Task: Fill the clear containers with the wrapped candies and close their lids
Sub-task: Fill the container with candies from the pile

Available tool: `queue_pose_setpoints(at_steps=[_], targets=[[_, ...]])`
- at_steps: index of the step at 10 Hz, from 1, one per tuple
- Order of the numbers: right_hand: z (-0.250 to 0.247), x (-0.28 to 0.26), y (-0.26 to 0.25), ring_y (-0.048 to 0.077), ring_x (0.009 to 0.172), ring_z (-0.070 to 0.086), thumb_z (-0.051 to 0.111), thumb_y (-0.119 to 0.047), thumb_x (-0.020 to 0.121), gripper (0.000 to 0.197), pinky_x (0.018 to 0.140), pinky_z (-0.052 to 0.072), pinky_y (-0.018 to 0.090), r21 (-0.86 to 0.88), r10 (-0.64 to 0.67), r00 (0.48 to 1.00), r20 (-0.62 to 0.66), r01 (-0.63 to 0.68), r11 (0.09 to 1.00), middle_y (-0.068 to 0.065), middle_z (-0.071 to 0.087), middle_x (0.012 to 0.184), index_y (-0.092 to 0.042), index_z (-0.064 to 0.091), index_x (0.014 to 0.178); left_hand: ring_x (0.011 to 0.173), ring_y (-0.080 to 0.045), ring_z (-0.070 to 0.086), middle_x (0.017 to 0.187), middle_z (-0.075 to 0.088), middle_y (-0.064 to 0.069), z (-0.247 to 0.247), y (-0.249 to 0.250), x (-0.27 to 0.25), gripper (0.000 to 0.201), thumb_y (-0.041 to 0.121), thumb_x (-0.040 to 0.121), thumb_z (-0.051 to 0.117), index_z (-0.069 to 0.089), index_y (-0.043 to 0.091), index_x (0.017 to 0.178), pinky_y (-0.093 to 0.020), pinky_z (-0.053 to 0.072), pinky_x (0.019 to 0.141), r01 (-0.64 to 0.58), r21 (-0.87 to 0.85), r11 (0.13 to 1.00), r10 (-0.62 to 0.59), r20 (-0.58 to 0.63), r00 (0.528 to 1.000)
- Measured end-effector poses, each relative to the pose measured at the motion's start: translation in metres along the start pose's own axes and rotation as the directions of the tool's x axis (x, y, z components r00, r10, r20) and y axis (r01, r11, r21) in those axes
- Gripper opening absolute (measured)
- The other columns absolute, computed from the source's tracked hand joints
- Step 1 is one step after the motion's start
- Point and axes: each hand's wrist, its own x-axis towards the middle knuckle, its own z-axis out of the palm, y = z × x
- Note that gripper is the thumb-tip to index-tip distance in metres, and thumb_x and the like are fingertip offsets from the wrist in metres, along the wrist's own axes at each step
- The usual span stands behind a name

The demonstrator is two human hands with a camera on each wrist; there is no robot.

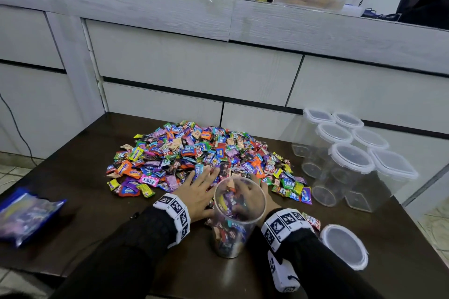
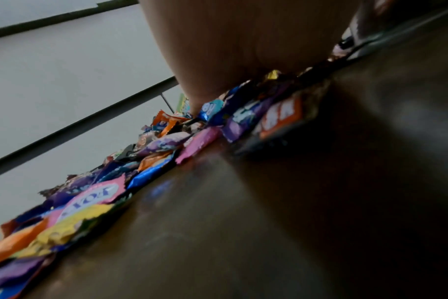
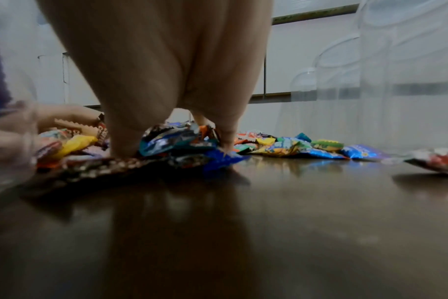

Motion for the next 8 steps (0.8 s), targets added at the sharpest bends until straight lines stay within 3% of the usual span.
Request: queue_pose_setpoints(at_steps=[1,2,3,4,5,6,7,8], targets=[[-0.01,-0.003,0.002,0.037,0.13,0.021,0.058,-0.067,0.077,0.073,0.106,0.029,0.048,0.05,0.007,1.0,-0.021,-0.006,0.999,0.007,0.019,0.146,-0.041,0.033,0.14,0.149,-0.025,-0.008,0.162,-0.016,-0.002,-0.002,0.002,0.002,0.075,0.063,0.096,0.029,0.002,0.027,0.156,-0.048,0.012,0.12,0.011,-0.107,0.994,-0.015,-0.041,0.999],[-0.019,-0.007,0.001,0.038,0.126,0.026,0.065,-0.052,0.081,0.065,0.102,0.034,0.048,0.053,0.023,0.999,-0.024,-0.022,0.998,0.011,0.023,0.138,-0.037,0.035,0.137,0.141,-0.025,0.017,0.158,0.01,-0.002,-0.011,0.003,0.0,0.064,0.057,0.098,0.035,0.022,0.024,0.151,-0.046,0.028,0.112,0.039,-0.182,0.983,-0.051,-0.06,0.997],[-0.025,-0.009,0.0,0.039,0.128,0.027,0.065,-0.043,0.083,0.062,0.103,0.034,0.05,0.103,0.015,1.0,-0.022,-0.012,0.995,0.015,0.025,0.138,-0.029,0.035,0.136,0.133,-0.029,0.031,0.149,0.028,-0.011,-0.019,0.006,0.0,0.052,0.034,0.099,0.047,0.033,0.019,0.147,-0.045,0.033,0.107,0.052,-0.305,0.951,-0.089,-0.109,0.99],[-0.031,-0.011,-0.003,0.035,0.124,0.039,0.06,-0.034,0.089,0.049,0.102,0.04,0.046,0.215,0.038,0.999,-0.034,-0.03,0.976,0.015,0.04,0.135,-0.021,0.042,0.133,0.134,-0.033,0.035,0.151,0.028,-0.015,-0.024,0.005,-0.001,0.051,0.017,0.101,0.044,0.03,0.016,0.15,-0.045,0.034,0.108,0.057,-0.386,0.921,-0.101,-0.094,0.99],[-0.034,-0.018,-0.001,0.031,0.119,0.045,0.059,-0.024,0.09,0.038,0.095,0.043,0.038,0.176,0.012,0.995,-0.098,0.005,0.984,0.011,0.046,0.128,-0.018,0.046,0.125,0.126,-0.03,0.046,0.146,0.034,-0.013,-0.027,0.0,-0.002,0.046,0.025,0.102,0.045,0.032,0.016,0.146,-0.038,0.041,0.101,0.046,-0.396,0.917,-0.089,-0.09,0.992],[-0.036,-0.024,0.009,0.025,0.112,0.049,0.064,-0.009,0.086,0.041,0.086,0.037,0.027,0.222,0.03,0.986,-0.161,0.006,0.975,0.007,0.047,0.123,-0.022,0.046,0.12,0.12,-0.024,0.051,0.138,0.04,-0.009,-0.029,-0.01,-0.006,0.05,0.036,0.099,0.05,0.036,0.013,0.141,-0.033,0.042,0.096,0.047,-0.415,0.909,-0.097,-0.101,0.99],[-0.041,-0.03,0.017,0.022,0.109,0.052,0.062,-0.003,0.086,0.039,0.087,0.039,0.025,0.271,0.039,0.966,-0.255,0.033,0.962,0.006,0.052,0.12,-0.022,0.048,0.116,0.115,-0.025,0.053,0.125,0.052,-0.007,-0.031,-0.017,-0.011,0.046,0.043,0.097,0.051,0.048,0.012,0.13,-0.033,0.043,0.092,0.046,-0.498,0.866,-0.132,-0.138,0.982],[-0.05,-0.042,0.021,0.022,0.108,0.051,0.057,0.0,0.087,0.037,0.085,0.038,0.025,0.289,0.034,0.949,-0.312,0.061,0.955,0.007,0.054,0.119,-0.019,0.049,0.117,0.113,-0.024,0.054,0.122,0.056,-0.007,-0.034,-0.015,-0.016,0.043,0.04,0.099,0.049,0.05,0.011,0.13,-0.032,0.043,0.091,0.047,-0.488,0.872,-0.142,-0.159,0.977]])
